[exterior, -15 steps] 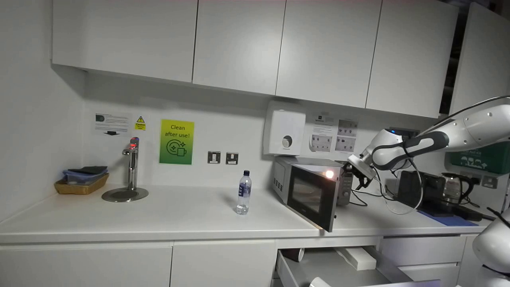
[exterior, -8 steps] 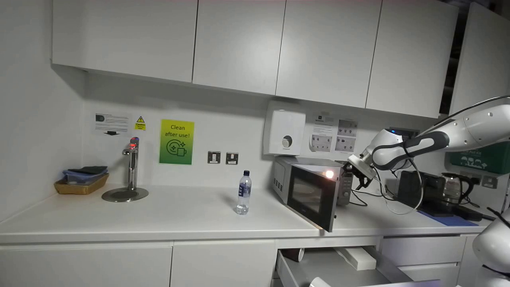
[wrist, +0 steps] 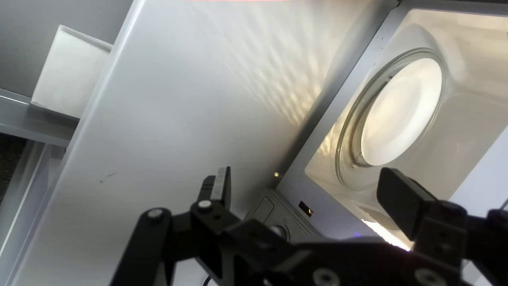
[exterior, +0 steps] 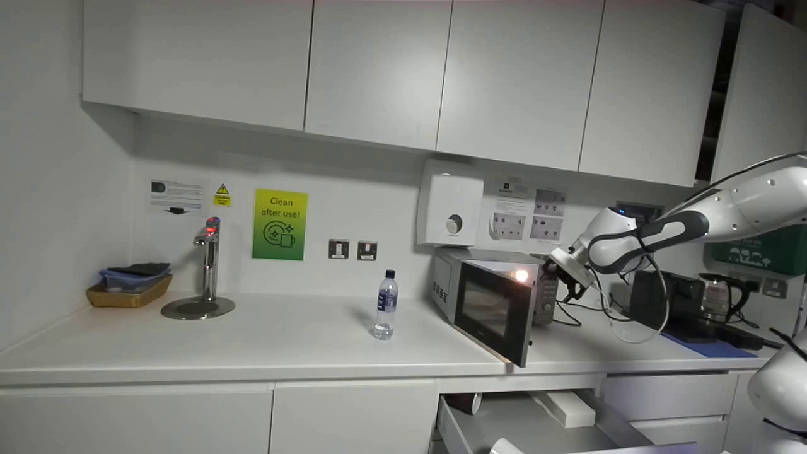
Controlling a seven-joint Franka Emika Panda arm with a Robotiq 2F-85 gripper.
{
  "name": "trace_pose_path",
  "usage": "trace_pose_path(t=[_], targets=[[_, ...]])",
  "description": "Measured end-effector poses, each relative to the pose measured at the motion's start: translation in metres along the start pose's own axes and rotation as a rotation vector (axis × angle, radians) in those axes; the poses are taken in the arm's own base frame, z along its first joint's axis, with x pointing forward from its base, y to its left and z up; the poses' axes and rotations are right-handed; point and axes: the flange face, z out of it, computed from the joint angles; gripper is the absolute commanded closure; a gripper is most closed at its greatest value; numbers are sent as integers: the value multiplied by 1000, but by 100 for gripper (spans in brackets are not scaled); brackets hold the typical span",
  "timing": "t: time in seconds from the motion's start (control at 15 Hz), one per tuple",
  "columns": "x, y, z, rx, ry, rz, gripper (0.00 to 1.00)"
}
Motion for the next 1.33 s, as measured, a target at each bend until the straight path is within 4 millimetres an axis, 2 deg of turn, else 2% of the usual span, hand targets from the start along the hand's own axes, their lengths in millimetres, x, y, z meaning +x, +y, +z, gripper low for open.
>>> trace_pose_path(t=[0.53,1.07,1.33], targets=[[-2,5,27,44,31,31,0],[15,0,45,36,52,56,0],[20,-9,56,38,34,-13,0]])
